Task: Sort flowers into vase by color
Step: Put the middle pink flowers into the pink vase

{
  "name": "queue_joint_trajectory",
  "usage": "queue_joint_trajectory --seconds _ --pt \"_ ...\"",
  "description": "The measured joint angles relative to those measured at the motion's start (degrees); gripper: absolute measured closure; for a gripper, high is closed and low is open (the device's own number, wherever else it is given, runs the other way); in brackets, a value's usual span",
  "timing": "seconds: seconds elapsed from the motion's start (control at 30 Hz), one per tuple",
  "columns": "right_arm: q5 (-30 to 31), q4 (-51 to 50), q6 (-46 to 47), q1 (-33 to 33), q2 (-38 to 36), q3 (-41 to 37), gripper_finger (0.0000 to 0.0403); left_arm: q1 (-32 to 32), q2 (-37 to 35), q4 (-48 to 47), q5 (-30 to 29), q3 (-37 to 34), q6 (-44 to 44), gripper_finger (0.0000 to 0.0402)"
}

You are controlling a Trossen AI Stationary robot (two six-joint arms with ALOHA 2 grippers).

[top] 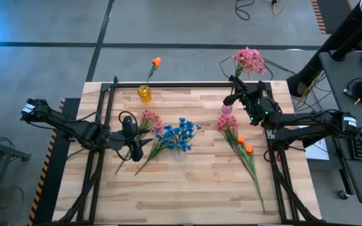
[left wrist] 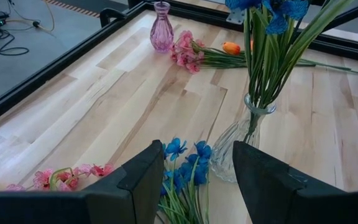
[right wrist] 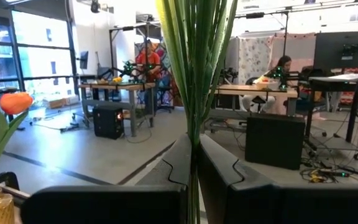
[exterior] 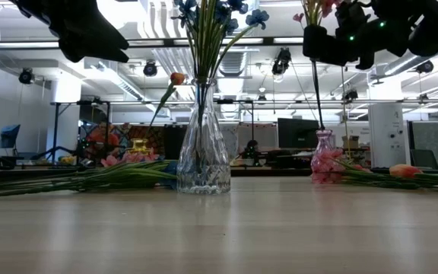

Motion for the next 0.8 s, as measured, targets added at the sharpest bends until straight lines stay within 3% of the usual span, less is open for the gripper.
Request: queue_joint_trajectory --seconds 0.8 --pt "0.1 2.0 0.0 0.0 0.0 -3.3 0.0390 0.0 0.0 -0.1 0.0 0.0 0.0 0.0226"
